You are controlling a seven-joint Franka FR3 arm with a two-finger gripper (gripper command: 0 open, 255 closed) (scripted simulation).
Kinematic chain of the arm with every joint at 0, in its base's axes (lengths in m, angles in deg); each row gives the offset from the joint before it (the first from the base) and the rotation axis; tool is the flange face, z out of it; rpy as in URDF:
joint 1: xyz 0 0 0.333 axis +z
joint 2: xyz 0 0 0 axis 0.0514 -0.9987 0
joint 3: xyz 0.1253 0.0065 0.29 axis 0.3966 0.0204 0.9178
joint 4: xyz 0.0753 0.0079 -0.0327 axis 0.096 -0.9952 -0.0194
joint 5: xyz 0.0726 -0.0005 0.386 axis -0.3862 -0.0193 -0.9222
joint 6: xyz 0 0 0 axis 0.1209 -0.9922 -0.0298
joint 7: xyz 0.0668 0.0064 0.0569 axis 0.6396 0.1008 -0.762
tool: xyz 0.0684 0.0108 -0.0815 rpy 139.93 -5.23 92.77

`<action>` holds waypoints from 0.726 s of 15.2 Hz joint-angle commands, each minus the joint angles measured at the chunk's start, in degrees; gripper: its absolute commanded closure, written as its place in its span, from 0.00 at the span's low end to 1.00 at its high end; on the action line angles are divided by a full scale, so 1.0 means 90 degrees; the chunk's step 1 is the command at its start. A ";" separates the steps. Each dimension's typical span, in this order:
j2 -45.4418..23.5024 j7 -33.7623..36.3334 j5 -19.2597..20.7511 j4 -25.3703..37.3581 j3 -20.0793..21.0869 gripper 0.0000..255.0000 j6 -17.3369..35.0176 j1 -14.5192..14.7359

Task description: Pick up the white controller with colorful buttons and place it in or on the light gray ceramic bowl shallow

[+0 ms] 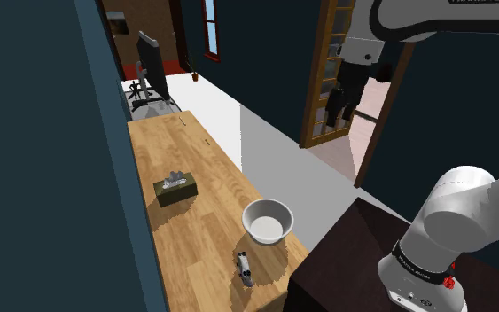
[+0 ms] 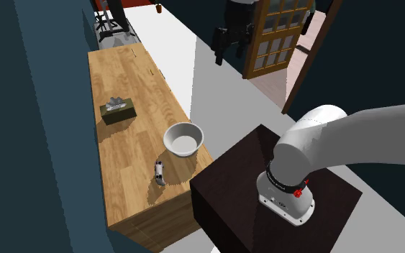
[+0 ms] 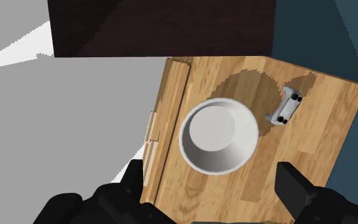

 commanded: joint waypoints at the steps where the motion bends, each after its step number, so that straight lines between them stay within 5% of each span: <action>1: 0.0000 0.0000 0.0000 0.0000 0.0000 0.00 0.0000 0.0000; 11: -0.0101 0.1130 -0.0562 -0.1521 0.1247 0.00 0.1826 0.0410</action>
